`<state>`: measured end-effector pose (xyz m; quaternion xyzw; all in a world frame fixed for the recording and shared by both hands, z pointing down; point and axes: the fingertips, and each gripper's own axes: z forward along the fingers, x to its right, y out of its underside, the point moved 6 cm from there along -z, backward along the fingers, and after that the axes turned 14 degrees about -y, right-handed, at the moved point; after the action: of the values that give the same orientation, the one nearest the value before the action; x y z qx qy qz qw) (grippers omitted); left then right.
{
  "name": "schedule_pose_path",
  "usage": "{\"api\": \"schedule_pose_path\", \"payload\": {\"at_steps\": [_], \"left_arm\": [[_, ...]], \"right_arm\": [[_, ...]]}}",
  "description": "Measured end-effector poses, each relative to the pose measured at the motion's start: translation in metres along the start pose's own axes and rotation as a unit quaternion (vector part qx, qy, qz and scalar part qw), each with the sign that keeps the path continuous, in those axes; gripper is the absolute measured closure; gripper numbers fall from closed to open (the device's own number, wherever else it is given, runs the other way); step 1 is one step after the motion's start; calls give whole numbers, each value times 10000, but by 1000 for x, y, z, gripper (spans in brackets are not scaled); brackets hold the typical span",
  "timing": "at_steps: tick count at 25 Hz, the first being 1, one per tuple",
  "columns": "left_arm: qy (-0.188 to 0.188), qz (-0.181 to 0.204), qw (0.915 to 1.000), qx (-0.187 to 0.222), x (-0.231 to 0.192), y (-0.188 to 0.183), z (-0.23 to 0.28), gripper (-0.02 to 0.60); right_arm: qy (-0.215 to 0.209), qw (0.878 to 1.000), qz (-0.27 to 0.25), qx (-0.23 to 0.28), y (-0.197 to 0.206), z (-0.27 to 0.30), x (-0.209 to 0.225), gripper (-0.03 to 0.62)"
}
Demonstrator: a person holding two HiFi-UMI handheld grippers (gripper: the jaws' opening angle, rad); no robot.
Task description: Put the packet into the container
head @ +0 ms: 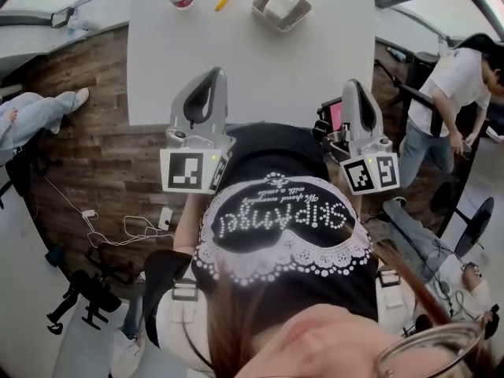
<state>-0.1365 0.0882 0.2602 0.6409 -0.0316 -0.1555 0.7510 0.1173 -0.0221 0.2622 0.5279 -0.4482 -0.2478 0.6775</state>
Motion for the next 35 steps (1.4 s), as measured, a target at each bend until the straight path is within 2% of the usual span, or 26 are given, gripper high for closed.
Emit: {"api": "schedule_pose_path", "payload": {"at_steps": [11,21,35], "left_arm": [[372,164,9992,17,7,0,-1,578],[692,304,9969,202,4,-3,-2,578],[713,181,9973,86,-15,7,-5,578]], "right_arm": [[-53,9998,-2,207,3,-4,-13,591],[-109,9995,-61,277,7,-1,-29,591],[-27,9995,-145,266,14,0,-45,591]]}}
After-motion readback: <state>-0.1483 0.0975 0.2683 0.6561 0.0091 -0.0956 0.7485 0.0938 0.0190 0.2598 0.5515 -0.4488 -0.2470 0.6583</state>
